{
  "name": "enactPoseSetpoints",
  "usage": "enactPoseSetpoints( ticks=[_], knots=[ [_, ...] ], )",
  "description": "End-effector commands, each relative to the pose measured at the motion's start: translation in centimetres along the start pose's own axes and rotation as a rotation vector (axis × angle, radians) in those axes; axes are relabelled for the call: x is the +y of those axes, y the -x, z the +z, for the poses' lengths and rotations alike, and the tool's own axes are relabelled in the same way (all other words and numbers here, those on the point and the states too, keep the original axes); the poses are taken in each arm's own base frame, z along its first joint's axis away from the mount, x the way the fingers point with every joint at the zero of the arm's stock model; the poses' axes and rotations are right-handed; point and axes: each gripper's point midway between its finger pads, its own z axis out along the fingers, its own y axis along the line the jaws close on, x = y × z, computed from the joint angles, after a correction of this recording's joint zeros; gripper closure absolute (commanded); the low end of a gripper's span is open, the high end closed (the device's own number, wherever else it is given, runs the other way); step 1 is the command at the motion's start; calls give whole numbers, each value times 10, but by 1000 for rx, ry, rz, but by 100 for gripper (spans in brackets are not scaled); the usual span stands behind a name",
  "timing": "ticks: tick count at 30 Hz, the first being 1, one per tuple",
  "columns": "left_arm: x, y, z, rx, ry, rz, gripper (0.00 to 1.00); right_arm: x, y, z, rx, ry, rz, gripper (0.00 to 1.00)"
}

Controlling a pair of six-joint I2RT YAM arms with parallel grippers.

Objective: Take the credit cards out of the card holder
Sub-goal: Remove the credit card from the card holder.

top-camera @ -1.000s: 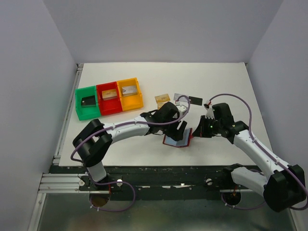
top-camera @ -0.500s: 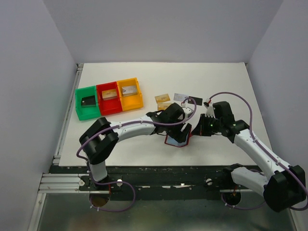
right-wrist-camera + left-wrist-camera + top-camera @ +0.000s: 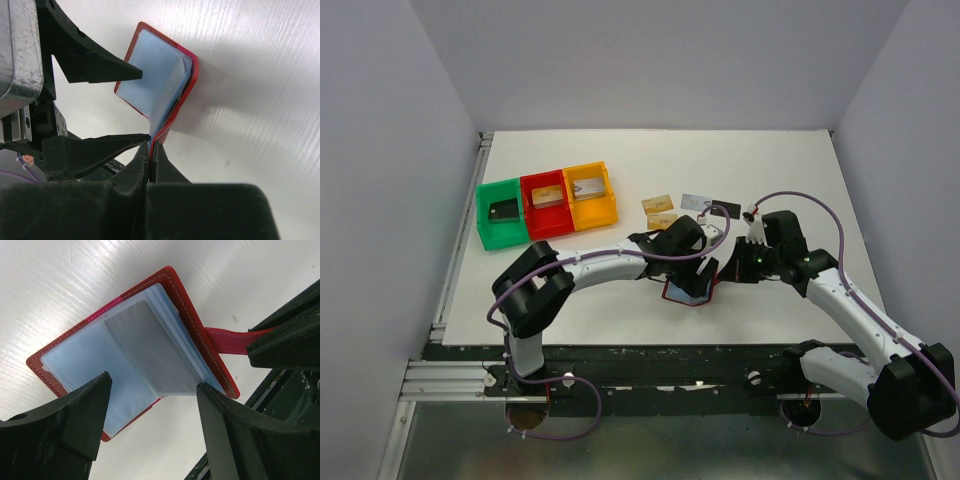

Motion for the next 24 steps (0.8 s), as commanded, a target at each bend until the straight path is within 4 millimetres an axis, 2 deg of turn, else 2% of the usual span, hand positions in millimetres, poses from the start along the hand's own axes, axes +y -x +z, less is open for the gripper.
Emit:
enactPoseSetpoints(
  ticks=[1,24],
  knots=[
    [-6,10,1,-17,-10,-12,18,5,-1,0,12,27,-1,100],
    [-16,23,-11,-73,-42,-29,15,4,-5,1,14,32,2,100]
  ],
)
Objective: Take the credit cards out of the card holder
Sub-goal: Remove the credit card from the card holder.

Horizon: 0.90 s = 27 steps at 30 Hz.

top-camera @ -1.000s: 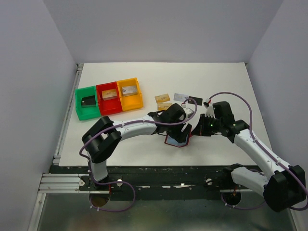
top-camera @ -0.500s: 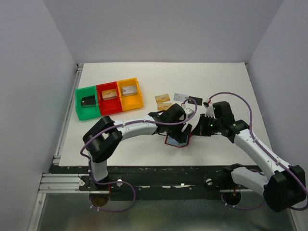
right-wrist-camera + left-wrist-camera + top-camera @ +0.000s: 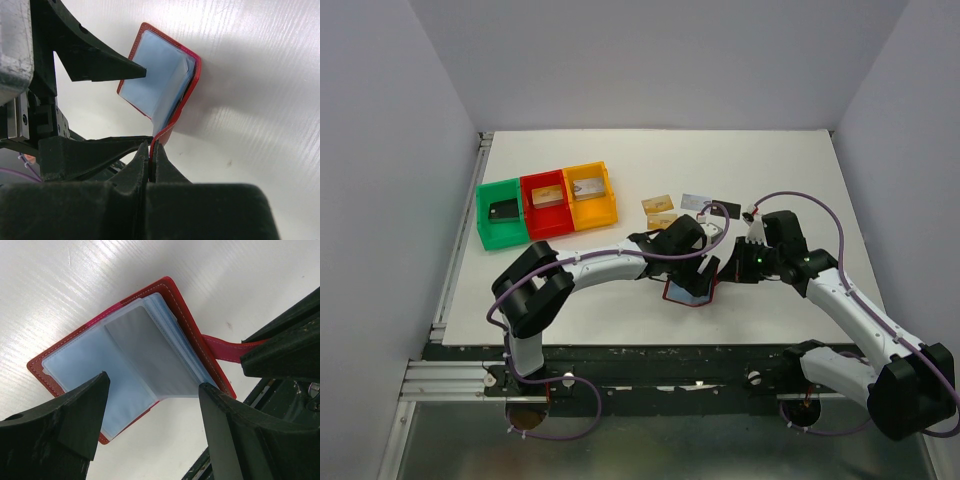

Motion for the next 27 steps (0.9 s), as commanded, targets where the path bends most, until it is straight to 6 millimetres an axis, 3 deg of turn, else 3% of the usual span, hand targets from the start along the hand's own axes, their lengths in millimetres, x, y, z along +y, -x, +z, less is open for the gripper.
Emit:
enactPoseSetpoints(
  ticks=[1,10,22,27],
  knots=[
    [-13,18,-10,-53,-37,4,15,3,-4,2,10,24,2,100],
    [-10,14,-2,-30,-26,-3,15,3,-5,2,13,31,2,100],
    [19,6,-1,-11,126,-24,17,3,-4,2,14,27,-3,100],
    [15,6,1,-10,105,-20,17,4,-5,2,17,30,-5,100]
  ],
)
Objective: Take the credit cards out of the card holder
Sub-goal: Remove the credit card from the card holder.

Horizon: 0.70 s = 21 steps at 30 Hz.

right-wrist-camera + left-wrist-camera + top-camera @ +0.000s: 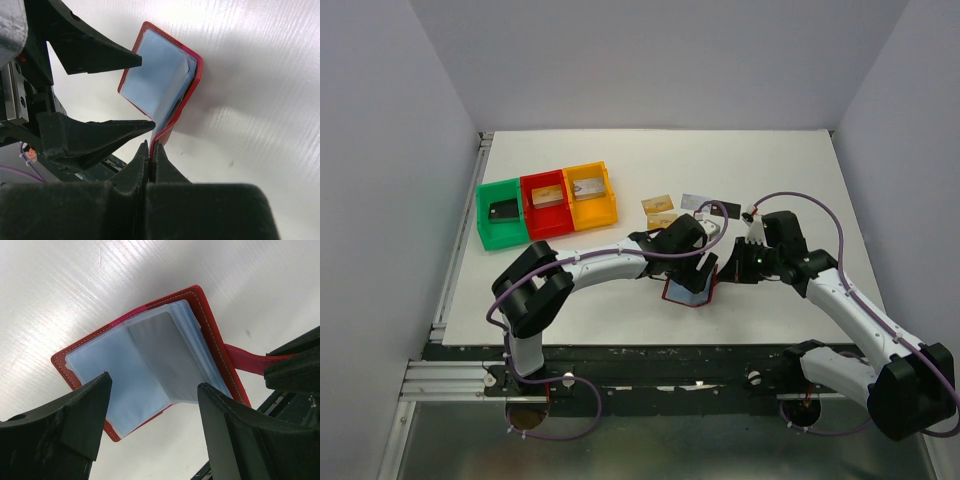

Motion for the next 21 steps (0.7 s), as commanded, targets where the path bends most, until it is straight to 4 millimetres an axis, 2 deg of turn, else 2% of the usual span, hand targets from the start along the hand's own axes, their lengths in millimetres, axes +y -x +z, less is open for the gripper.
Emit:
enactPoseSetpoints(
  ticks=[1,11,21],
  knots=[
    [0,3,4,0,11,-1,17,2,-3,1,12,19,-4,100],
    [-23,11,4,-19,-110,17,16,4,-2,1,15,26,-7,100],
    [-23,2,13,27,-116,20,16,3,-2,3,21,27,-3,100]
  ],
)
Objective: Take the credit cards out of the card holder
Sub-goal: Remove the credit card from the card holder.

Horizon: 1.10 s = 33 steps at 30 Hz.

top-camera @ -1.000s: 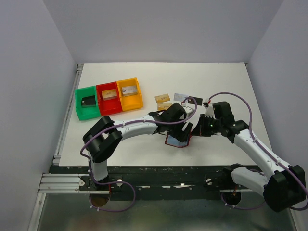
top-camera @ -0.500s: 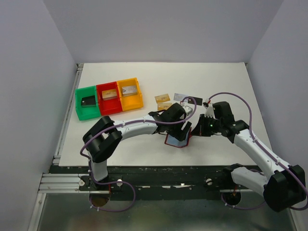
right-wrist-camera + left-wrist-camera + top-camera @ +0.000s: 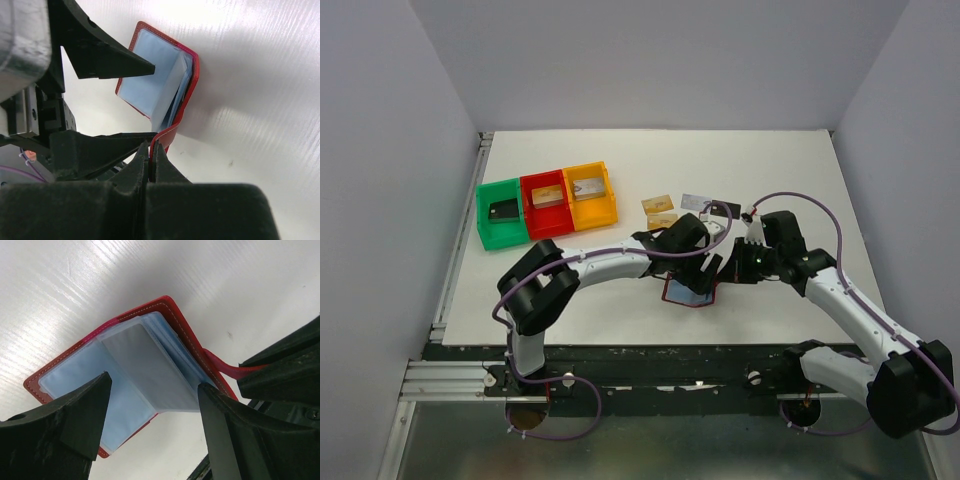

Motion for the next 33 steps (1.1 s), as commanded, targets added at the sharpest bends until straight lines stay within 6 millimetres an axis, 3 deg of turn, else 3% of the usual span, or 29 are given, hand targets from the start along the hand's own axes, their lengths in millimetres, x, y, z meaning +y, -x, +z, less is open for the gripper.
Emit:
enactPoseSetpoints(
  ticks=[1,7,15,22,28,30,31,33],
  knots=[
    [-6,-2,7,28,-24,10,17,5,-1,1,9,31,-10,100],
    [9,-5,4,26,53,-12,18,4,-2,2,12,26,-12,100],
    [41,3,-21,-75,182,-96,19,2,-3,2,11,20,-18,100],
    [58,5,-39,-135,253,-142,19,0,-3,1,10,12,-20,100],
    [73,-1,-41,-123,296,-186,19,-7,-4,0,13,-36,-1,100],
    [81,-5,-41,-114,309,-214,19,-15,-4,-1,10,-87,18,89],
    [84,-6,-43,-119,315,-225,19,-18,-4,-2,6,-106,23,75],
    [88,-6,-48,-138,318,-244,20,-24,-2,-5,-7,-149,32,57]
  ],
)
